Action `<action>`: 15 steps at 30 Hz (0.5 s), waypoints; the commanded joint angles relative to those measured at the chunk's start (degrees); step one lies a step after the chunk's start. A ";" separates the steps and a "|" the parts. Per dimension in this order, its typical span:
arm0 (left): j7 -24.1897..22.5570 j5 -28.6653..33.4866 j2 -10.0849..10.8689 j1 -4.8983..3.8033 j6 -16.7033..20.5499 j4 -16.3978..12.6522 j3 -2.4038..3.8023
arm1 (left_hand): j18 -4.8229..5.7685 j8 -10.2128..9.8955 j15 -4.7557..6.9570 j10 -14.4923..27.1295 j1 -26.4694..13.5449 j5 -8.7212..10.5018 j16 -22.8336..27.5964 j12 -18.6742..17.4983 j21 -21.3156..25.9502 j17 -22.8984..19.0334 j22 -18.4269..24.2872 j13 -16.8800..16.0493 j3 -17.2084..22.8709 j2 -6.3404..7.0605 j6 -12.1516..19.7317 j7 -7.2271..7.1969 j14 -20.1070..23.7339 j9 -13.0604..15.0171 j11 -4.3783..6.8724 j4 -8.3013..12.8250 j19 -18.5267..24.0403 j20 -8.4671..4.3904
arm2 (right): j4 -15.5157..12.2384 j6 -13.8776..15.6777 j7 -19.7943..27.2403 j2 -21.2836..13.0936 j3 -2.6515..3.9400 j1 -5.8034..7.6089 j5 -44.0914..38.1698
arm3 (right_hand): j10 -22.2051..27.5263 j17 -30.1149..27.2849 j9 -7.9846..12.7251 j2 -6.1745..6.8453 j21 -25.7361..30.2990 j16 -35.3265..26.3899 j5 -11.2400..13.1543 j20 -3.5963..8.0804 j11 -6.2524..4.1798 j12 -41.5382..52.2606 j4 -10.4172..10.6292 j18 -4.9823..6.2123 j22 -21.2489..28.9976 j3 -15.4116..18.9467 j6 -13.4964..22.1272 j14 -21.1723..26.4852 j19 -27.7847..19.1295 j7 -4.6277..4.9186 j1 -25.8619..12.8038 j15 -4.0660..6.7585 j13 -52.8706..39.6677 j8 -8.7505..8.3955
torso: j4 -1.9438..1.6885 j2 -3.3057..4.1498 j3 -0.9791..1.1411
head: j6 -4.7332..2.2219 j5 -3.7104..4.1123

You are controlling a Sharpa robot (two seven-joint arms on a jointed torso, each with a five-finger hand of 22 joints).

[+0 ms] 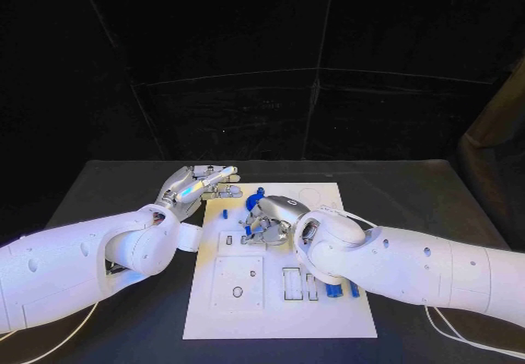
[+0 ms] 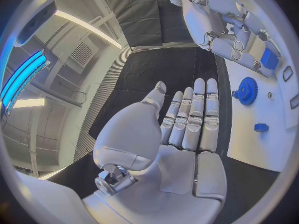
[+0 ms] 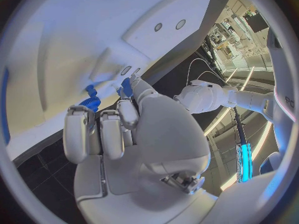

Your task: Assemble the parts on the task board

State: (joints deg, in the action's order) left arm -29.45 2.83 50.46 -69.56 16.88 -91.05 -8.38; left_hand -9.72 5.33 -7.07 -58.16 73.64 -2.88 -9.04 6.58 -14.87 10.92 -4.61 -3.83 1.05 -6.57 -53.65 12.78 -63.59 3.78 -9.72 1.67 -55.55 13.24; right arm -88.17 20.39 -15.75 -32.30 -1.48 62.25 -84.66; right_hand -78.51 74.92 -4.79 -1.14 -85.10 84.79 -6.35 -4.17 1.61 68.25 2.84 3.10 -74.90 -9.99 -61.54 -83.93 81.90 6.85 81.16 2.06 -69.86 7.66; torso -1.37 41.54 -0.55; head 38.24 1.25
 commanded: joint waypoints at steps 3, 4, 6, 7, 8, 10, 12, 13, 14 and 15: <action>-0.77 0.40 -0.11 -0.11 -0.06 0.03 0.05 | -0.82 -0.35 0.10 -0.42 0.33 -0.33 0.26 -0.33 0.33 0.10 0.11 0.02 -0.04 0.13 -0.36 0.03 -0.32 -0.03 -0.08 0.37 -0.38 0.02 | 0.42 -2.16 -1.30 0.62 -0.01 -0.51 -3.75 | 0.20 4.57 -0.17 0.44 -0.05 -0.24 -0.42 -0.03 -0.09 -0.28 0.14 -0.50 -3.90 -0.43 -0.92 -3.83 -0.13 -0.51 -0.23 0.26 0.13 0.13 | 0.04 -0.01 -0.01 | 0.22 -0.17; -0.77 0.40 -0.12 -0.11 -0.07 0.03 0.05 | -0.82 -0.35 0.10 -0.42 0.33 -0.33 0.26 -0.33 0.33 0.10 0.11 0.02 -0.04 0.13 -0.36 0.03 -0.32 -0.03 -0.08 0.37 -0.38 0.02 | 0.47 -2.21 -1.36 0.67 -0.01 -0.59 -3.90 | 0.20 4.57 -0.17 0.44 -0.05 -0.24 -0.42 -0.03 -0.09 -0.28 0.14 -0.50 -3.90 -0.43 -0.92 -3.83 -0.13 -0.51 -0.23 0.26 0.13 0.13 | 0.04 -0.01 0.01 | 0.27 -0.20; -0.75 0.41 -0.13 -0.11 -0.09 0.05 0.05 | -0.82 -0.35 0.10 -0.42 0.33 -0.33 0.26 -0.33 0.33 0.10 0.11 0.02 -0.04 0.13 -0.36 0.03 -0.32 -0.03 -0.08 0.37 -0.38 0.02 | 0.60 -2.32 -1.51 0.73 -0.02 -0.74 -4.22 | 0.20 4.57 -0.17 0.44 -0.05 -0.24 -0.42 -0.03 -0.09 -0.28 0.14 -0.50 -3.90 -0.43 -0.92 -3.83 -0.13 -0.51 -0.23 0.26 0.13 0.13 | 0.02 -0.02 0.00 | 0.30 -0.18; -0.73 0.41 -0.13 -0.11 -0.10 0.06 0.05 | -0.82 -0.35 0.10 -0.42 0.33 -0.33 0.26 -0.33 0.33 0.10 0.11 0.02 -0.04 0.13 -0.36 0.03 -0.32 -0.03 -0.08 0.37 -0.38 0.02 | 0.65 -2.39 -1.56 0.74 -0.02 -0.80 -4.33 | 0.20 4.57 -0.17 0.44 -0.05 -0.24 -0.42 -0.03 -0.09 -0.28 0.14 -0.50 -3.90 -0.43 -0.92 -3.83 -0.13 -0.51 -0.23 0.26 0.13 0.13 | 0.02 -0.02 0.00 | 0.32 -0.15; -0.72 0.41 -0.13 -0.11 -0.13 0.07 0.05 | -0.82 -0.35 0.10 -0.42 0.33 -0.33 0.26 -0.33 0.33 0.10 0.11 0.02 -0.04 0.13 -0.36 0.03 -0.32 -0.03 -0.08 0.37 -0.38 0.02 | 0.70 -2.55 -1.64 0.73 -0.02 -0.87 -4.44 | 0.21 4.57 -0.16 0.47 -0.05 -0.24 -0.42 -0.03 -0.09 -0.28 0.14 -0.51 -3.91 -0.43 -0.92 -3.83 -0.12 -0.50 -0.27 0.26 0.13 0.12 | 0.04 -0.02 0.00 | 0.36 -0.12; -0.69 0.41 -0.13 -0.11 -0.17 0.09 0.05 | -0.82 -0.35 0.10 -0.42 0.33 -0.33 0.26 -0.33 0.33 0.10 0.11 0.02 -0.04 0.13 -0.36 0.03 -0.32 -0.03 -0.08 0.37 -0.38 0.02 | 0.72 -2.80 -1.73 0.69 -0.03 -0.95 -4.55 | 0.22 4.58 -0.15 0.61 -0.05 -0.25 -0.40 -0.04 -0.07 -0.30 0.13 -0.51 -3.92 -0.45 -0.92 -3.83 -0.12 -0.49 -0.43 0.24 0.12 0.10 | 0.06 -0.02 0.00 | 0.35 -0.13; -0.64 0.41 -0.14 -0.11 -0.23 0.11 0.05 | -0.82 -0.35 0.10 -0.42 0.33 -0.33 0.26 -0.33 0.33 0.10 0.11 0.02 -0.04 0.13 -0.36 0.03 -0.32 -0.03 -0.08 0.37 -0.38 0.02 | 0.71 -3.07 -1.83 0.60 -0.03 -1.03 -4.70 | 0.22 4.58 -0.15 0.61 -0.05 -0.25 -0.40 -0.04 -0.07 -0.30 0.13 -0.51 -3.92 -0.45 -0.92 -3.83 -0.12 -0.49 -0.43 0.24 0.12 0.10 | 0.06 -0.01 0.01 | 0.43 -0.15; -0.62 0.41 -0.14 -0.11 -0.28 0.11 0.05 | -0.82 -0.35 0.10 -0.42 0.33 -0.33 0.26 -0.33 0.33 0.10 0.11 0.02 -0.04 0.13 -0.36 0.03 -0.32 -0.03 -0.08 0.37 -0.38 0.02 | 0.71 -3.23 -1.86 0.55 -0.03 -1.06 -4.79 | 0.22 4.58 -0.15 0.61 -0.05 -0.25 -0.40 -0.04 -0.07 -0.30 0.13 -0.51 -3.92 -0.45 -0.92 -3.83 -0.12 -0.49 -0.43 0.24 0.12 0.10 | 0.05 -0.01 0.00 | 0.43 -0.15; -0.58 0.41 -0.14 -0.11 -0.33 0.12 0.04 | -0.82 -0.35 0.10 -0.42 0.33 -0.33 0.26 -0.33 0.33 0.10 0.11 0.02 -0.04 0.13 -0.36 0.03 -0.32 -0.03 -0.08 0.37 -0.38 0.02 | 0.72 -3.40 -1.88 0.50 -0.03 -1.09 -4.89 | 0.25 4.57 -0.14 0.71 -0.04 -0.26 -0.39 -0.05 -0.05 -0.35 0.13 -0.51 -3.91 -0.46 -0.93 -3.83 -0.13 -0.48 -0.54 0.23 0.16 0.10 | 0.04 -0.01 -0.02 | 0.44 -0.14; -0.55 0.41 -0.14 -0.11 -0.37 0.13 0.04 | -0.82 -0.35 0.10 -0.42 0.33 -0.33 0.26 -0.33 0.33 0.10 0.11 0.02 -0.04 0.13 -0.36 0.03 -0.32 -0.03 -0.08 0.37 -0.38 0.02 | 0.72 -3.59 -1.90 0.46 -0.03 -1.11 -5.05 | 0.25 4.57 -0.14 0.71 -0.04 -0.26 -0.38 -0.05 -0.05 -0.36 0.13 -0.51 -3.90 -0.46 -0.93 -3.83 -0.13 -0.48 -0.55 0.23 0.16 0.10 | 0.04 -0.02 -0.02 | 0.44 -0.13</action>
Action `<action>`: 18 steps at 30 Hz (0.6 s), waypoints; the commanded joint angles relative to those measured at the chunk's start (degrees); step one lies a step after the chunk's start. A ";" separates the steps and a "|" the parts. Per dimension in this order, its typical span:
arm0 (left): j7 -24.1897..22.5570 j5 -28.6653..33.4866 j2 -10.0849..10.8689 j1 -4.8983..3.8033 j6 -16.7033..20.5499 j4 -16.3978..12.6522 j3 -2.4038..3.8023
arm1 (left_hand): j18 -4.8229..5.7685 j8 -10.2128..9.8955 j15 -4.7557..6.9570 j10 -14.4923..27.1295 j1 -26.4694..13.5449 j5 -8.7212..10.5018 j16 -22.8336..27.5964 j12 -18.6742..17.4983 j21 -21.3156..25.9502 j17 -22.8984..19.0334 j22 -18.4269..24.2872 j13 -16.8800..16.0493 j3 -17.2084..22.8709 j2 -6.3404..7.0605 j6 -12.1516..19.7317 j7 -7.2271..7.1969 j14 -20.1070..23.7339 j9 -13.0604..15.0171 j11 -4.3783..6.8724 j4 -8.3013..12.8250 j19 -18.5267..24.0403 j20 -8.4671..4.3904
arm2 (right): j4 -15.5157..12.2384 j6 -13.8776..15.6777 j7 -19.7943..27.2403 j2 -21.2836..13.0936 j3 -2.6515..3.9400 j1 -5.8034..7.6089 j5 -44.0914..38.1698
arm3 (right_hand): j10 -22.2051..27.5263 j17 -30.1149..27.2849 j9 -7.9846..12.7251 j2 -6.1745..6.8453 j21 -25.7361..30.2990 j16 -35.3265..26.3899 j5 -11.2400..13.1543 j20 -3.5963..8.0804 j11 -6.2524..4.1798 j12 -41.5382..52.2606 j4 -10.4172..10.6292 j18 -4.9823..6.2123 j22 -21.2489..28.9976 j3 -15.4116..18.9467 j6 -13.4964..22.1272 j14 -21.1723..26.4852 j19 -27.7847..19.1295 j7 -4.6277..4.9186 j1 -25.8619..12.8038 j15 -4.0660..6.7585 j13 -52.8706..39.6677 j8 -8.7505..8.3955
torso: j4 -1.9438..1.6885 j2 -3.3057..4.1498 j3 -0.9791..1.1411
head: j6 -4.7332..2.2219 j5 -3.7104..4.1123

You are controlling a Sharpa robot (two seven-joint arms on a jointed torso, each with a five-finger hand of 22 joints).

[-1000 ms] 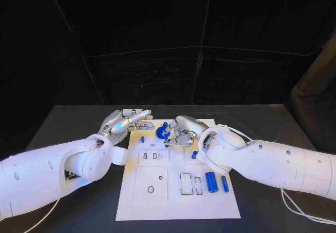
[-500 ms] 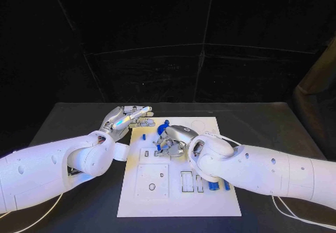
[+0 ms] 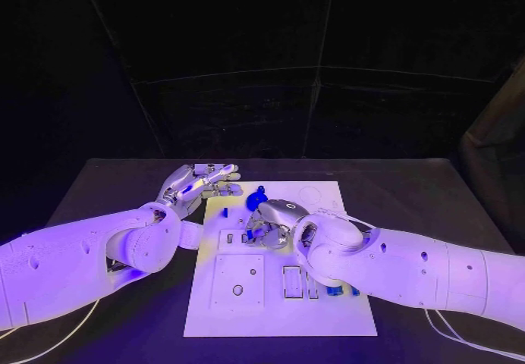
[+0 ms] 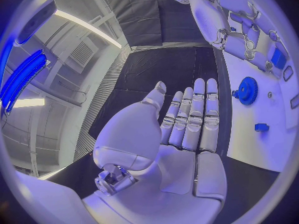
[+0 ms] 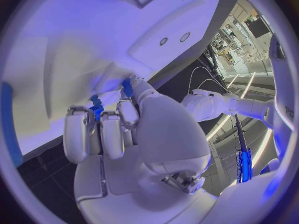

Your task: Assemble the parts on the task board

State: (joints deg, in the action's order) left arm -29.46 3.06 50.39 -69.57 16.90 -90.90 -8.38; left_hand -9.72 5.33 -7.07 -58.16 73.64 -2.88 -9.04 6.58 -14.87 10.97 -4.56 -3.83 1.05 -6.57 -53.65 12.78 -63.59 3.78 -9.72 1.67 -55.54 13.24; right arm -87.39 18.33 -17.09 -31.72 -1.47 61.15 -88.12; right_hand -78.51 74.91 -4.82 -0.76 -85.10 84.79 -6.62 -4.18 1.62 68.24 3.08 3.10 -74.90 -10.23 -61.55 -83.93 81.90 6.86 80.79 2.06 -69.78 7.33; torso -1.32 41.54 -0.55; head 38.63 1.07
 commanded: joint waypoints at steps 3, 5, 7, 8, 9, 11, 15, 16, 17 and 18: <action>-0.46 0.18 -0.08 -0.10 -0.47 0.01 0.05 | -0.82 -0.35 0.10 -0.42 0.33 -0.33 0.26 -0.33 0.34 0.05 0.05 0.02 -0.04 0.13 -0.36 0.03 -0.32 -0.03 -0.08 0.37 -0.38 0.02 | 0.02 -2.28 -0.62 -0.17 -0.04 -0.05 -2.18 | 0.32 4.54 -0.09 0.56 0.00 -0.29 -0.11 -0.06 -0.06 -0.47 -0.17 -0.49 -3.84 -0.24 -0.93 -3.82 -0.18 -0.49 -0.31 0.22 0.17 0.41 | -0.01 -0.03 -0.03 | 0.05 0.06; -0.43 0.18 -0.09 -0.10 -0.49 0.01 0.05 | -0.82 -0.35 0.10 -0.42 0.33 -0.33 0.26 -0.33 0.34 0.05 0.05 0.02 -0.04 0.13 -0.36 0.03 -0.32 -0.03 -0.08 0.37 -0.38 0.02 | 0.11 -3.02 -0.72 -0.18 -0.04 -0.07 -2.40 | 0.33 4.53 -0.09 0.57 0.00 -0.29 -0.10 -0.06 -0.06 -0.48 -0.17 -0.49 -3.83 -0.24 -0.93 -3.82 -0.19 -0.48 -0.33 0.22 0.18 0.41 | -0.01 -0.02 -0.02 | 0.07 -0.03; -0.40 0.18 -0.08 -0.10 -0.53 -0.01 0.04 | -0.82 -0.35 0.10 -0.42 0.33 -0.33 0.26 -0.33 0.34 0.05 0.05 0.02 -0.04 0.13 -0.36 0.03 -0.32 -0.03 -0.08 0.37 -0.38 0.02 | 0.13 -3.56 -0.90 -0.20 -0.04 -0.08 -2.38 | 0.43 4.48 -0.06 0.87 0.08 -0.34 0.22 -0.09 -0.02 -0.66 -0.13 -0.46 -3.69 -0.25 -0.93 -3.81 -0.30 -0.44 -0.73 0.19 0.30 0.37 | -0.01 0.00 -0.02 | 0.18 -0.17; -0.38 0.18 -0.08 -0.10 -0.55 -0.02 0.04 | -0.82 -0.35 0.10 -0.43 0.33 -0.33 0.27 -0.33 0.34 0.06 0.05 0.02 -0.04 0.13 -0.36 0.03 -0.32 -0.03 -0.08 0.37 -0.38 0.02 | 0.12 -3.75 -1.01 -0.22 -0.04 -0.08 -2.37 | 0.54 4.42 -0.04 0.96 0.10 -0.38 0.38 -0.11 0.00 -0.86 -0.10 -0.45 -3.64 -0.25 -0.90 -3.80 -0.34 -0.43 -0.91 0.18 0.48 0.33 | 0.00 -0.01 -0.02 | 0.20 -0.20; -0.36 0.18 -0.07 -0.10 -0.58 -0.02 0.04 | -0.82 -0.36 0.11 -0.48 0.26 -0.32 0.31 -0.34 0.37 0.07 0.08 0.02 -0.03 0.12 -0.40 0.02 -0.34 -0.03 -0.07 0.39 -0.40 0.02 | 0.11 -3.90 -1.14 -0.25 -0.04 -0.08 -2.36 | 0.71 4.38 -0.01 1.05 0.13 -0.41 0.48 -0.12 0.01 -1.18 -0.08 -0.44 -3.60 -0.27 -0.84 -3.79 -0.38 -0.40 -1.03 0.16 0.75 0.28 | 0.03 0.00 0.00 | 0.23 -0.26; -0.33 0.18 -0.07 -0.10 -0.61 -0.01 0.04 | -0.82 -0.36 0.11 -0.48 0.26 -0.32 0.31 -0.34 0.37 0.07 0.08 0.02 -0.03 0.12 -0.40 0.02 -0.34 -0.03 -0.07 0.39 -0.40 0.02 | 0.09 -4.06 -1.37 -0.29 -0.04 -0.09 -2.40 | 0.91 4.34 0.06 1.24 0.16 -0.44 0.61 -0.14 0.05 -1.55 -0.06 -0.42 -3.54 -0.29 -0.67 -3.78 -0.42 -0.34 -1.26 0.14 1.06 0.16 | 0.07 -0.02 0.01 | 0.31 -0.34; -0.28 0.18 -0.12 -0.10 -0.68 0.05 0.04 | -0.82 -0.36 0.11 -0.48 0.26 -0.32 0.31 -0.34 0.37 0.07 0.08 0.02 -0.03 0.12 -0.40 0.02 -0.34 -0.03 -0.07 0.39 -0.40 0.02 | 0.01 -4.54 -1.77 -0.37 -0.05 -0.09 -2.74 | 1.30 4.22 0.25 1.81 0.25 -0.54 0.74 -0.22 0.22 -2.23 -0.07 -0.39 -3.40 -0.33 -0.04 -3.75 -0.53 -0.10 -1.73 0.02 1.61 -0.24 | 0.03 -0.01 0.01 | 0.42 -0.22; -0.27 0.18 -0.12 -0.10 -0.69 0.05 0.04 | -0.82 -0.36 0.11 -0.48 0.26 -0.32 0.31 -0.34 0.37 0.07 0.08 0.02 -0.03 0.12 -0.40 0.02 -0.34 -0.03 -0.07 0.39 -0.40 0.02 | -0.02 -4.71 -1.85 -0.38 -0.05 -0.09 -2.88 | 1.48 4.16 0.32 2.01 0.31 -0.59 0.77 -0.25 0.30 -2.56 -0.07 -0.37 -3.29 -0.32 0.20 -3.74 -0.62 -0.01 -1.88 -0.03 1.87 -0.39 | 0.00 -0.02 -0.01 | 0.45 -0.17; -0.25 0.18 -0.13 -0.10 -0.70 0.06 0.04 | -0.82 -0.36 0.11 -0.49 0.25 -0.32 0.32 -0.34 0.38 0.08 0.08 0.02 -0.03 0.11 -0.41 0.02 -0.34 -0.03 -0.06 0.39 -0.40 0.02 | -0.05 -4.91 -1.93 -0.38 -0.05 -0.09 -3.04 | 1.67 4.05 0.38 2.21 0.38 -0.66 0.80 -0.29 0.37 -2.87 -0.08 -0.34 -3.15 -0.30 0.40 -3.71 -0.73 0.08 -2.02 -0.08 2.14 -0.51 | -0.01 -0.01 -0.02 | 0.44 -0.15; -0.24 0.18 -0.14 -0.10 -0.70 0.07 0.04 | -0.82 -0.37 0.11 -0.50 0.23 -0.32 0.32 -0.34 0.38 0.08 0.09 0.03 -0.03 0.11 -0.41 0.02 -0.34 -0.03 -0.06 0.39 -0.40 0.02 | -0.08 -5.08 -2.00 -0.38 -0.05 -0.09 -3.17 | 1.82 3.96 0.43 2.40 0.45 -0.72 0.82 -0.33 0.43 -3.12 -0.07 -0.31 -3.01 -0.28 0.57 -3.69 -0.83 0.15 -2.15 -0.14 2.33 -0.62 | -0.01 -0.01 -0.02 | 0.44 -0.15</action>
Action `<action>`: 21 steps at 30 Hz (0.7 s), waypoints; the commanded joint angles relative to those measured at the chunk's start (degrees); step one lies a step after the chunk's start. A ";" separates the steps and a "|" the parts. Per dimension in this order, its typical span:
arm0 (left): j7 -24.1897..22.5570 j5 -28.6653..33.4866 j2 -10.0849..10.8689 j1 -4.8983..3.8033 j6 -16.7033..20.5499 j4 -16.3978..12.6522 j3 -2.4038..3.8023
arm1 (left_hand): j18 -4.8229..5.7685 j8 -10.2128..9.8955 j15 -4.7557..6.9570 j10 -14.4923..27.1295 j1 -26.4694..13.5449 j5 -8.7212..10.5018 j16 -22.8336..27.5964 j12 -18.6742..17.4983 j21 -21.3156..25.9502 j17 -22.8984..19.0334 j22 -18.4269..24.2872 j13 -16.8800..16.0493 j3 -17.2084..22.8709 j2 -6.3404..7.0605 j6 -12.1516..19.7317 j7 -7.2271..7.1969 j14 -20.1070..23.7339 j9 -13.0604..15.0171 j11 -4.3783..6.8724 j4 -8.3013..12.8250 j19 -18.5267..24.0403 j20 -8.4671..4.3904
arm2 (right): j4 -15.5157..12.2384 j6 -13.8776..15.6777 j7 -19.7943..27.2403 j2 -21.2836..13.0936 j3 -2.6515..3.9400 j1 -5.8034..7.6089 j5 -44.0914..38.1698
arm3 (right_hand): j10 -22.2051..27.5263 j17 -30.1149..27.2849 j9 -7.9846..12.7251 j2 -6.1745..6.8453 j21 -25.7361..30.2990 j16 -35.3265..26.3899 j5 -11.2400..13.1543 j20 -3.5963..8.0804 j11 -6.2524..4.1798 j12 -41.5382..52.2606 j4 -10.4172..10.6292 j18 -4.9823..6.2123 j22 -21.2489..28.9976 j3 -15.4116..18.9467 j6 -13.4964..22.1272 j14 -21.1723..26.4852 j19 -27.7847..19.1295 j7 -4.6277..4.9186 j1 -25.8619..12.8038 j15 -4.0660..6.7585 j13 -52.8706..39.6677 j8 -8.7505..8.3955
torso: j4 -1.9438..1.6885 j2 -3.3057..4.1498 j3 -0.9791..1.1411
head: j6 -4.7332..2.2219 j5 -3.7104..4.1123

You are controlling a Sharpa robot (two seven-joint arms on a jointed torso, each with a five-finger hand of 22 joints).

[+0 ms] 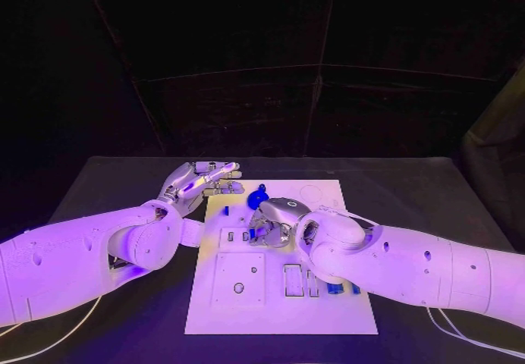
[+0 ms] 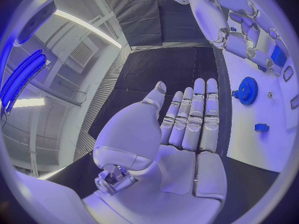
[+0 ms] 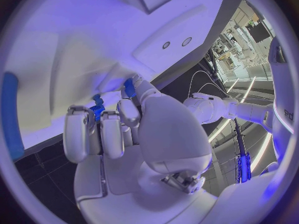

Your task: Assemble the parts on the task board

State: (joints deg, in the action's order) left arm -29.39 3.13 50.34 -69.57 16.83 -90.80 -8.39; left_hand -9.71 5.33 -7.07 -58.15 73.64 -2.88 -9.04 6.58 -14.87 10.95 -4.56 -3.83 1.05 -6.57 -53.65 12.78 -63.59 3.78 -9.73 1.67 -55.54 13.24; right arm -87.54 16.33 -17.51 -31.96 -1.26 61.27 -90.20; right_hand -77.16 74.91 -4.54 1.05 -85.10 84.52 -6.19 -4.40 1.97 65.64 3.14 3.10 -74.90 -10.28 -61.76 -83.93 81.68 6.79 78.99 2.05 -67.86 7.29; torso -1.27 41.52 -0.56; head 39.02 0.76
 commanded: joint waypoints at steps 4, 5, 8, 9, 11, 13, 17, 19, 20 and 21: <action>-0.27 0.11 -0.12 -0.09 -0.64 0.04 0.05 | -0.82 -0.37 0.11 -0.50 0.23 -0.32 0.32 -0.34 0.38 0.10 0.09 0.02 -0.03 0.11 -0.41 0.02 -0.35 -0.03 -0.06 0.39 -0.41 0.02 | -0.04 -3.37 -1.76 -0.11 -0.26 -0.21 -1.47 | 0.94 3.71 0.26 1.06 0.65 -0.63 0.42 -0.23 0.24 -1.31 -0.10 -0.23 -2.64 -0.18 1.20 -3.62 -0.89 0.39 -0.71 -0.27 1.08 -0.83 | -0.07 -0.01 -0.02 | 0.03 0.19; -0.27 0.11 -0.14 -0.09 -0.64 0.06 0.05 | -0.82 -0.37 0.11 -0.50 0.23 -0.32 0.32 -0.34 0.38 0.10 0.09 0.02 -0.03 0.11 -0.41 0.02 -0.35 -0.03 -0.06 0.39 -0.41 0.02 | -0.07 -3.40 -1.82 -0.09 -0.26 -0.22 -1.58 | 1.05 3.67 0.29 1.20 0.70 -0.67 0.41 -0.27 0.28 -1.51 -0.10 -0.20 -2.53 -0.18 1.34 -3.61 -0.97 0.44 -0.80 -0.31 1.24 -0.92 | -0.07 -0.01 -0.01 | 0.05 0.20; -0.24 0.11 -0.16 -0.09 -0.68 0.08 0.05 | -0.82 -0.37 0.11 -0.50 0.23 -0.32 0.32 -0.34 0.38 0.10 0.09 0.02 -0.03 0.11 -0.41 0.02 -0.35 -0.03 -0.06 0.39 -0.41 0.02 | -0.14 -3.15 -2.02 -0.05 -0.26 -0.22 -1.86 | 1.54 3.47 0.42 1.69 0.88 -0.82 0.20 -0.40 0.46 -2.33 -0.03 -0.13 -2.21 -0.11 1.90 -3.55 -1.22 0.65 -1.21 -0.45 1.93 -1.23 | -0.08 0.00 -0.01 | 0.05 0.22; -0.23 0.11 -0.16 -0.09 -0.69 0.09 0.05 | -0.82 -0.37 0.11 -0.50 0.23 -0.32 0.32 -0.34 0.38 0.10 0.09 0.02 -0.03 0.11 -0.41 0.02 -0.35 -0.03 -0.06 0.39 -0.41 0.02 | -0.16 -3.02 -2.07 -0.04 -0.26 -0.22 -1.92 | 1.79 3.41 0.47 1.86 0.94 -0.87 0.04 -0.44 0.52 -2.74 0.01 -0.11 -2.12 -0.08 2.15 -3.54 -1.28 0.72 -1.36 -0.51 2.28 -1.36 | -0.09 0.00 -0.03 | 0.05 0.25; -0.21 0.11 -0.17 -0.09 -0.70 0.10 0.05 | -0.82 -0.37 0.11 -0.50 0.23 -0.32 0.32 -0.34 0.38 0.10 0.09 0.02 -0.03 0.11 -0.41 0.02 -0.35 -0.03 -0.06 0.39 -0.41 0.02 | -0.18 -2.60 -2.18 0.00 -0.26 -0.22 -2.04 | 2.38 3.37 0.57 2.26 1.04 -0.92 -0.22 -0.56 0.67 -3.74 0.11 -0.07 -1.95 0.01 2.70 -3.52 -1.41 0.90 -1.71 -0.63 3.16 -1.65 | -0.10 -0.01 -0.04 | 0.04 0.27; -0.18 0.11 -0.17 -0.09 -0.71 0.11 0.05 | -0.82 -0.37 0.11 -0.50 0.23 -0.32 0.32 -0.34 0.38 0.10 0.09 0.02 -0.03 0.11 -0.41 0.02 -0.35 -0.03 -0.06 0.39 -0.41 0.02 | -0.18 -2.11 -2.27 0.03 -0.27 -0.22 -2.11 | 2.89 3.26 0.65 2.71 1.15 -1.02 -0.41 -0.69 0.82 -4.61 0.30 -0.04 -1.78 0.21 3.21 -3.49 -1.53 1.03 -2.18 -0.76 3.96 -1.89 | -0.10 -0.02 -0.05 | 0.00 0.26; -0.10 0.11 -0.15 -0.09 -0.74 0.12 0.05 | -0.82 -0.37 0.11 -0.50 0.23 -0.32 0.32 -0.34 0.38 0.10 0.09 0.02 -0.03 0.11 -0.41 0.02 -0.35 -0.03 -0.06 0.39 -0.41 0.02 | -0.21 -0.46 -2.64 0.13 -0.27 -0.23 -2.19 | 4.60 2.99 0.72 3.23 1.38 -1.24 -1.04 -0.89 1.02 -7.50 0.82 0.06 -1.38 0.71 4.07 -3.42 -1.81 1.21 -3.11 -0.95 6.63 -2.20 | -0.09 -0.01 -0.06 | -0.02 0.30; -0.05 0.11 -0.15 -0.09 -0.75 0.13 0.05 | -0.82 -0.38 0.12 -0.52 0.19 -0.32 0.35 -0.36 0.41 0.11 0.11 0.03 -0.01 0.09 -0.43 0.01 -0.36 -0.03 -0.06 0.41 -0.42 0.01 | -0.24 0.10 -2.70 0.16 -0.27 -0.24 -2.21 | 5.17 2.70 0.79 3.62 1.57 -1.44 -0.64 -0.99 1.15 -8.39 1.24 0.13 -1.05 1.23 4.76 -3.35 -2.05 1.32 -3.78 -1.05 7.50 -2.47 | -0.09 0.00 -0.04 | -0.04 0.32; -0.03 0.11 -0.14 -0.09 -0.75 0.13 0.05 | -0.82 -0.38 0.12 -0.52 0.19 -0.32 0.35 -0.36 0.41 0.11 0.11 0.03 -0.01 0.09 -0.43 0.01 -0.36 -0.03 -0.06 0.41 -0.42 0.01 | -0.27 0.47 -2.73 0.16 -0.27 -0.25 -2.21 | 5.36 2.57 0.80 3.79 1.66 -1.54 -0.57 -1.03 1.20 -8.67 1.43 0.17 -0.90 1.47 5.04 -3.31 -2.16 1.36 -4.04 -1.10 7.82 -2.56 | -0.09 0.00 -0.05 | -0.02 0.32; -0.01 0.11 -0.13 -0.09 -0.75 0.14 0.05 | -0.82 -0.38 0.12 -0.52 0.19 -0.32 0.35 -0.36 0.41 0.11 0.11 0.03 -0.01 0.09 -0.43 0.01 -0.36 -0.03 -0.06 0.41 -0.42 0.01 | -0.31 0.92 -2.75 0.17 -0.27 -0.26 -2.22 | 5.60 2.38 0.81 3.98 1.73 -1.67 -0.57 -1.08 1.25 -9.00 1.66 0.20 -0.77 1.77 5.31 -3.26 -2.25 1.41 -4.32 -1.14 8.18 -2.63 | -0.09 0.00 -0.05 | -0.02 0.32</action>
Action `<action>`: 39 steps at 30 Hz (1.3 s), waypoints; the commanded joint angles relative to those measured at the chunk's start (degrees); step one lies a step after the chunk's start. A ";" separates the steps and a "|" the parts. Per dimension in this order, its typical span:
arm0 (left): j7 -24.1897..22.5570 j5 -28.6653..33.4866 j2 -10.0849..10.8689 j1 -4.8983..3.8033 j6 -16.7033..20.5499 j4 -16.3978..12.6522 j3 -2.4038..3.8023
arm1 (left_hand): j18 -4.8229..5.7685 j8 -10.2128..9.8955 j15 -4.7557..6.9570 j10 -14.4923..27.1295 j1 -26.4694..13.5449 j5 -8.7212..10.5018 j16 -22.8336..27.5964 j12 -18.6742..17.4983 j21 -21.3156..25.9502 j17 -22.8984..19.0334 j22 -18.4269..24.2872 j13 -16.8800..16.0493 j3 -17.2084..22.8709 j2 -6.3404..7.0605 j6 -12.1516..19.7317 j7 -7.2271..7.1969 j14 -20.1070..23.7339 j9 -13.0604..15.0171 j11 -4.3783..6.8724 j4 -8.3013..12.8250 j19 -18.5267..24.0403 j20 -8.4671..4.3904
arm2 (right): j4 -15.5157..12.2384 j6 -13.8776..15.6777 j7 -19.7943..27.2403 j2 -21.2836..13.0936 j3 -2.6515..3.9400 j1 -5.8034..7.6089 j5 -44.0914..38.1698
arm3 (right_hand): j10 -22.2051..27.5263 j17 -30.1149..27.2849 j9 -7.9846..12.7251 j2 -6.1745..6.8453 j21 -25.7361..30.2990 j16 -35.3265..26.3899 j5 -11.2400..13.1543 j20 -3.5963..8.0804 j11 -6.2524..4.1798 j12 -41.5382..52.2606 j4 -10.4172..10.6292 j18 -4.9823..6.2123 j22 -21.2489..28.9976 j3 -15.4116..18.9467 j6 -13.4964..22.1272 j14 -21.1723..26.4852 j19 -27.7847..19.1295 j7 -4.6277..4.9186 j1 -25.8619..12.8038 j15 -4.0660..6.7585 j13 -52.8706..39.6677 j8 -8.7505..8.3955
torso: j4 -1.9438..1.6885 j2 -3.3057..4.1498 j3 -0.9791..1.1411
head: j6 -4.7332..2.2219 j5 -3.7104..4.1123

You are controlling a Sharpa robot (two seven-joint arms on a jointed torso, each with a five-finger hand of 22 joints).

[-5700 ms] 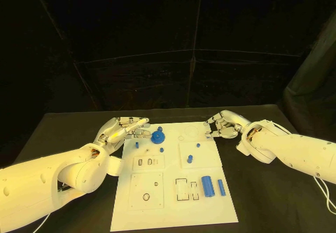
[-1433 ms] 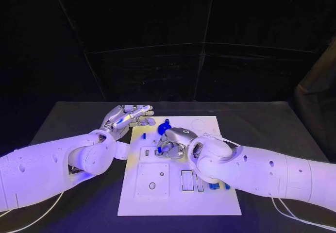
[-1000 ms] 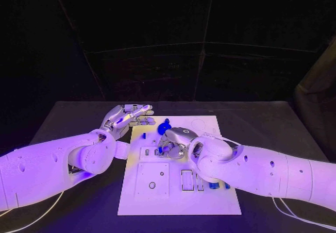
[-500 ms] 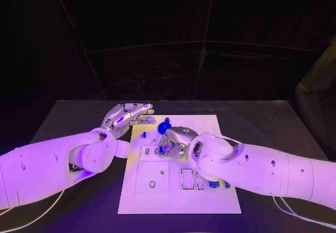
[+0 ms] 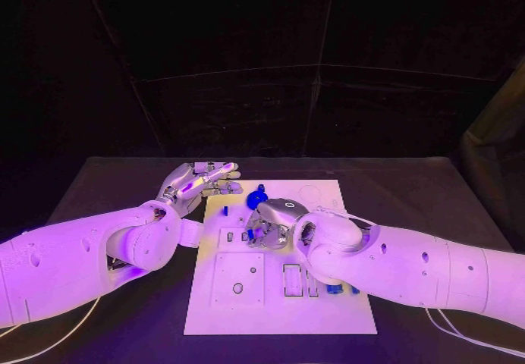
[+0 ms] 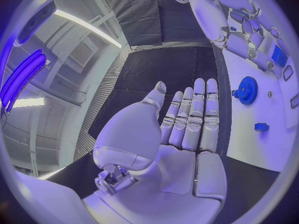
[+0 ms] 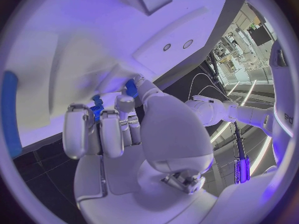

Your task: Assemble the parts on the task board

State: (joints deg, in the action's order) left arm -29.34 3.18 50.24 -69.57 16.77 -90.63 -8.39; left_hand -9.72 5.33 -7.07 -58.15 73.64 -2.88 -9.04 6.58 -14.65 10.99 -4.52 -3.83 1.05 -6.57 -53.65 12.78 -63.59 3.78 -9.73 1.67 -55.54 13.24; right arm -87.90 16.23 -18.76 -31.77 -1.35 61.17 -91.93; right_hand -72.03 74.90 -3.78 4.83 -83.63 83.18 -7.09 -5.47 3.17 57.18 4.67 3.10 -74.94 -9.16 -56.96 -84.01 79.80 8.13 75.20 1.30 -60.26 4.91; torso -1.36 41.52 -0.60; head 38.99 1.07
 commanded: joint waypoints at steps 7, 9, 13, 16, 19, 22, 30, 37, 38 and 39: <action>-0.01 0.06 -0.01 -0.09 -0.74 -0.01 0.05 | -0.82 -0.38 0.12 -0.54 0.19 -0.33 0.36 -0.36 0.19 0.07 0.07 0.03 0.00 0.09 -0.44 0.00 -0.37 -0.03 -0.05 0.42 -0.43 0.01 | -0.32 3.96 -1.23 -0.13 -0.18 -0.26 -0.50 | 1.49 1.98 0.02 0.95 0.52 -0.67 -0.20 -0.19 0.25 -1.80 1.20 0.28 -0.35 2.14 1.48 -3.07 -0.60 0.25 -1.48 -0.55 2.11 -0.39 | -0.01 0.00 0.01 | 0.04 0.02; 0.00 0.06 -0.02 -0.09 -0.75 0.01 0.05 | -0.82 -0.38 0.12 -0.54 0.19 -0.33 0.36 -0.36 0.19 0.07 0.07 0.03 0.00 0.09 -0.44 0.00 -0.37 -0.03 -0.05 0.42 -0.43 0.01 | -0.45 4.81 -1.00 -0.17 -0.18 -0.29 -0.50 | 1.51 1.97 0.01 1.01 0.53 -0.69 -0.24 -0.20 0.27 -1.80 1.29 0.28 -0.35 2.28 1.54 -3.07 -0.60 0.26 -1.53 -0.57 2.16 -0.38 | 0.01 0.00 0.04 | 0.07 0.03; 0.02 0.06 -0.05 -0.09 -0.80 0.09 0.04 | -0.82 -0.38 0.12 -0.54 0.19 -0.33 0.36 -0.36 0.19 0.07 0.07 0.03 0.00 0.09 -0.44 0.00 -0.37 -0.03 -0.05 0.42 -0.43 0.01 | -0.99 7.37 0.26 -0.45 -0.18 -0.38 -0.50 | 1.59 1.82 0.07 1.46 0.59 -0.84 -0.40 -0.29 0.42 -1.67 1.85 0.29 -0.30 3.26 2.56 -3.04 -0.59 0.45 -1.53 -0.68 2.34 -0.62 | 0.01 -0.02 0.04 | 0.04 0.00; 0.28 0.03 -0.08 -0.09 -0.69 0.26 0.04 | -0.85 -0.39 0.21 -0.72 0.20 -0.33 0.34 -0.37 0.18 0.17 0.08 0.02 0.11 0.05 -0.55 -0.11 -0.63 -0.03 0.04 0.57 -0.62 -0.05 | -1.99 9.61 3.04 -1.27 -0.18 -0.46 0.04 | 1.55 1.76 -0.01 2.04 0.62 -0.95 -1.55 -0.44 0.58 -1.29 2.62 0.28 -0.34 4.81 3.31 -3.05 -0.51 0.62 -1.22 -0.82 2.43 -0.56 | -0.04 -0.03 0.07 | 0.12 -0.09; 1.22 -1.29 0.01 -0.09 -0.57 0.48 0.04 | -0.90 -0.46 1.09 -1.65 -0.21 -0.34 -0.75 -0.41 -0.80 1.30 -0.28 0.01 0.34 0.12 -1.12 -0.52 -3.72 -0.02 0.57 1.02 -3.10 -0.87 | -3.85 11.23 9.36 -3.48 -0.16 -0.49 2.93 | 1.20 1.75 -0.04 1.99 0.64 -1.00 -2.34 -0.48 0.62 -0.57 2.98 0.28 -0.34 5.61 3.53 -3.06 -0.49 0.66 -0.87 -0.86 2.01 -0.44 | 0.01 -0.09 0.11 | 0.17 -0.34; 3.75 -4.69 0.46 -0.12 -0.83 0.63 0.05 | -0.76 0.43 3.81 -6.70 -1.87 -0.38 -5.07 1.42 -4.34 4.58 -1.84 -0.89 -0.32 0.82 -3.70 -1.91 -12.24 0.30 2.55 0.61 -9.56 -3.63 | -6.56 10.80 15.97 -7.19 -0.11 -0.34 8.41 | 0.99 1.33 -0.01 1.47 0.98 -1.29 -2.93 -0.52 0.69 0.02 2.87 0.42 0.30 5.81 4.02 -2.95 -0.95 0.78 0.09 -0.91 1.66 -0.51 | 0.07 -0.21 0.07 | 0.07 -0.59; 19.25 -20.39 1.37 -1.70 -5.95 1.73 0.08 | -0.49 2.69 9.18 -19.18 -7.20 -0.12 -48.60 7.63 -17.31 44.43 -9.19 -6.54 -4.21 2.01 -10.50 -6.40 -23.68 1.78 7.70 -3.15 -20.97 -9.35 | -11.96 4.78 22.24 -17.46 -0.02 3.35 23.69 | 1.88 -1.32 -0.14 0.20 2.55 -3.17 -5.21 -0.50 0.59 -0.84 2.09 1.07 3.15 5.88 3.87 -2.23 -3.00 0.70 2.45 -0.84 2.76 -0.01 | 0.33 -0.96 0.34 | -0.01 -1.08; 38.39 -39.77 0.23 -4.20 -16.84 3.07 0.09 | 0.21 5.19 9.96 -18.36 -7.18 -0.24 -61.97 16.28 -28.98 58.72 -20.38 -15.79 -6.27 1.11 -10.88 -7.33 -22.89 4.28 8.64 -4.88 -19.43 -10.10 | -12.28 3.78 22.82 -23.58 0.00 6.73 32.31 | 1.79 -1.94 -0.20 -0.22 2.96 -3.72 -5.45 -0.44 0.50 -0.79 1.95 1.19 3.76 6.14 3.58 -2.06 -3.38 0.60 2.86 -0.76 2.88 0.33 | 0.57 -1.94 0.68 | 0.54 -1.33; 40.29 -41.80 -0.09 -4.53 -17.91 3.28 0.09 | 0.59 6.06 10.32 -18.19 -7.12 -0.57 -64.50 18.35 -32.75 61.30 -24.74 -17.63 -6.39 1.12 -10.84 -7.80 -23.40 4.96 8.87 -4.97 -20.62 -10.38 | -12.07 4.03 22.65 -24.04 0.00 6.97 32.83 | 1.75 -1.99 -0.21 -0.36 2.98 -3.77 -5.53 -0.43 0.48 -0.76 1.93 1.19 3.78 6.15 3.53 -2.06 -3.38 0.58 2.97 -0.74 2.89 0.39 | 0.59 -1.99 0.70 | 0.54 -1.35; 42.48 -43.84 -0.55 -4.91 -19.18 3.58 0.09 | 1.86 6.98 10.53 -18.22 -7.51 -0.36 -69.15 20.12 -39.79 66.19 -33.94 -19.12 -6.58 0.93 -11.20 -7.99 -24.29 5.60 9.24 -5.39 -23.08 -10.56 | -11.73 4.44 22.31 -24.51 0.00 7.23 33.20 | 1.74 -2.03 -0.21 -0.44 3.00 -3.81 -5.58 -0.42 0.46 -0.75 1.91 1.20 3.80 6.15 3.51 -2.05 -3.39 0.57 3.02 -0.73 2.90 0.42 | 0.64 -2.17 0.73 | 0.59 -1.53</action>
State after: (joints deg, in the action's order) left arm 0.16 -27.01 49.98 -74.20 5.63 -87.25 -8.34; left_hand -8.69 11.97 3.19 -76.31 66.14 -3.15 -76.63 26.02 -52.05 73.70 -35.57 -22.36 -5.47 -5.47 -64.82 5.07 -84.06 9.16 -0.71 -3.61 -77.80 2.70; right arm -99.74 21.64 1.68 -56.16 -1.33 68.21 -65.22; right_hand -70.41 72.93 -3.91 4.43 -80.90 79.68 -12.52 -5.92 3.78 56.55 6.95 3.64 -71.23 -3.11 -53.25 -83.93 76.67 8.92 77.89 0.81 -57.41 4.93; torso -0.86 39.85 -0.02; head 39.50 -0.29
